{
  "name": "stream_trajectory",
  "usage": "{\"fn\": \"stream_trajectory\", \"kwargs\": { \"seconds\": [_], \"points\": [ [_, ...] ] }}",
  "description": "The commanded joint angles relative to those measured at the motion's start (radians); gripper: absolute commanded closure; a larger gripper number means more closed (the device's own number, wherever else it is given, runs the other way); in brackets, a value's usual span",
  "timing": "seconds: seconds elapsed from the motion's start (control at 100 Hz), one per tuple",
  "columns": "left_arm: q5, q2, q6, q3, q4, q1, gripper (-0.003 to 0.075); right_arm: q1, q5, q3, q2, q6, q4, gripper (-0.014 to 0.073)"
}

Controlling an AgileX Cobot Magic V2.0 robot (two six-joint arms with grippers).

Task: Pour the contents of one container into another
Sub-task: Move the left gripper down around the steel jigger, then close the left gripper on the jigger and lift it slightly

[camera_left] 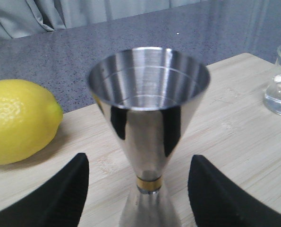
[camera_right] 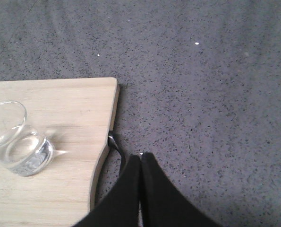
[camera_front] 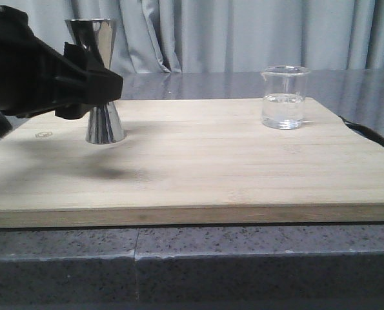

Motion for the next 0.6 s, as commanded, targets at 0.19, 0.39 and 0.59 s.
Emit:
{"fn": "stream_trajectory", "kwargs": {
  "seconds": [0.19,0.39,0.59],
  "points": [
    [-0.161,0.035,-0.082,-0.027,0.035,-0.006,0.029,0.002,-0.09,-0.033,-0.004,-0.006,-0.016,0.0666],
    [-0.209,0.073,-0.12,-0.027,0.074,-0.006,0.029,0.002,-0.095,-0.033,-0.004,-0.006,-0.016,0.0666],
    [-0.235,0.073,-0.12,-0.027,0.074,-0.006,0.0342,0.002,-0.099,-0.033,-0.004,-0.006,-0.016,0.0666]
  ]
}}
